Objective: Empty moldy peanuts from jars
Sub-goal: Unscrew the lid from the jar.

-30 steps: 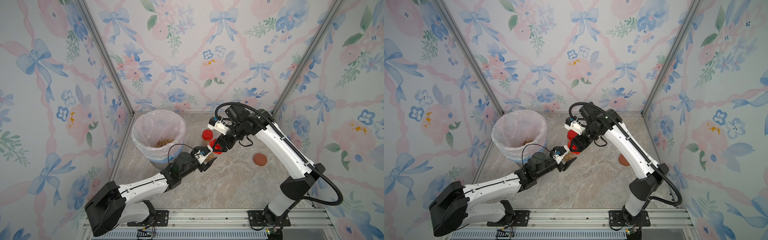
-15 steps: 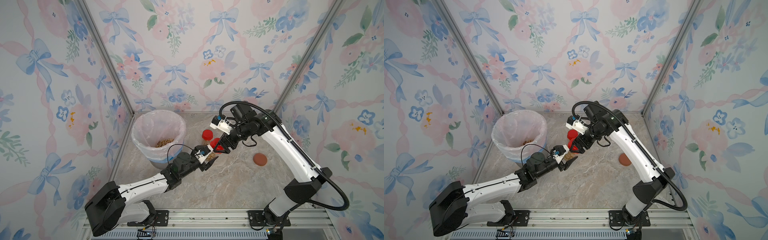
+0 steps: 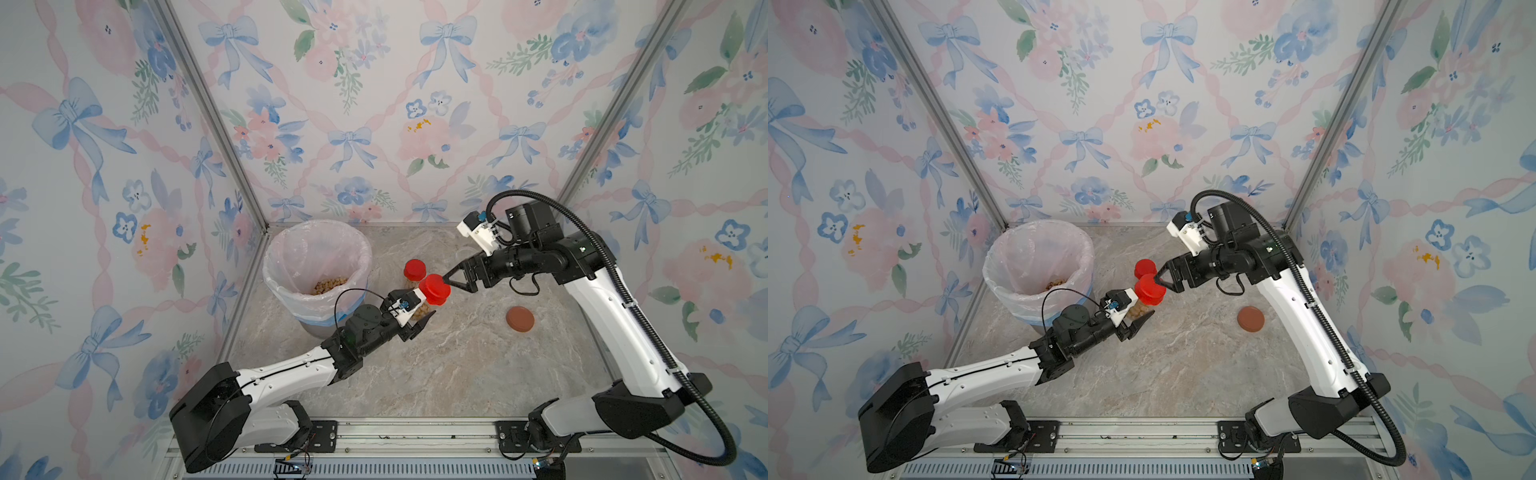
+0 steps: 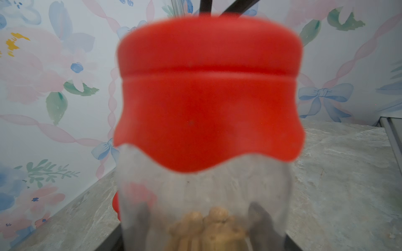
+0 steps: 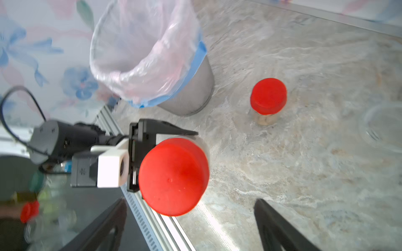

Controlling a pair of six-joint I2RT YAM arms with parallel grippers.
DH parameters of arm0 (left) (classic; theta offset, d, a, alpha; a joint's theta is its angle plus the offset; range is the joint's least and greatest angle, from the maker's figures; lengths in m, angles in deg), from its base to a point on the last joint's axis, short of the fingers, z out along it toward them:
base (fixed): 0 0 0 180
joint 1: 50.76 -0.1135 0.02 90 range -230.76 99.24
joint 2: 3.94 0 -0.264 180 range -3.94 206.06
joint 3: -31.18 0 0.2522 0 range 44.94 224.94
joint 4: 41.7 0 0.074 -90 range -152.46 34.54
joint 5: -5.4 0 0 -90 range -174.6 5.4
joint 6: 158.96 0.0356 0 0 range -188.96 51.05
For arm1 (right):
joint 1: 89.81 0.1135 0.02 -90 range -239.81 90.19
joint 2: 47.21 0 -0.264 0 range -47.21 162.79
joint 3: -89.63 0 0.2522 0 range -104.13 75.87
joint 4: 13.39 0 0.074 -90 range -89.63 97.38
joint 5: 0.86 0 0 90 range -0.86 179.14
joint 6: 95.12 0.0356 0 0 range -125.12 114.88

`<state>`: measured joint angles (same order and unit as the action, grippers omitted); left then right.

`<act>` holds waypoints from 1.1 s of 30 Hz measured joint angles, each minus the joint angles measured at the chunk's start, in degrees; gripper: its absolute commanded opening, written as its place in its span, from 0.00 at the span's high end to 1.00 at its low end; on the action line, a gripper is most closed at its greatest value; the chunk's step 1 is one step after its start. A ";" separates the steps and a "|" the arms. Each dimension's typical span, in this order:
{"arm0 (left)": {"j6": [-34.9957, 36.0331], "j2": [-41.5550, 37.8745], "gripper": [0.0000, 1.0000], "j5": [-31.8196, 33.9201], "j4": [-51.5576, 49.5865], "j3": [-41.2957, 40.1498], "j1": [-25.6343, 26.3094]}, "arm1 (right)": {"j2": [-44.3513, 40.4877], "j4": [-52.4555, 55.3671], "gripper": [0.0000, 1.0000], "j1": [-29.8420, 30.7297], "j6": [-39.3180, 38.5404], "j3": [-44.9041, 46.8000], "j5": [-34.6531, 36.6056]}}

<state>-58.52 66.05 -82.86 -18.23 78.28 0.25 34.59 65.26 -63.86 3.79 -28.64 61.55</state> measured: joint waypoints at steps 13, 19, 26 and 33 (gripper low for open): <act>4.13 0.26 0.88 4.04 0.00 0.28 0.02 | -2.01 1.42 0.19 8.02 29.35 0.85 8.02; 4.66 1.22 0.89 4.31 -0.02 0.85 0.61 | 1.29 3.08 0.18 9.35 30.21 -1.16 9.86; 4.98 1.86 0.89 4.46 0.00 1.05 0.98 | 5.60 4.68 0.16 11.13 30.08 -3.28 10.80; 5.03 2.29 0.89 4.52 0.00 1.07 1.09 | 6.95 5.31 0.18 12.72 29.81 -4.48 11.93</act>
<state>-53.49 68.35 -78.34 -18.23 79.36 1.34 41.54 70.57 -51.14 33.60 -33.12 73.48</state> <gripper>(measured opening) 0.709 0.826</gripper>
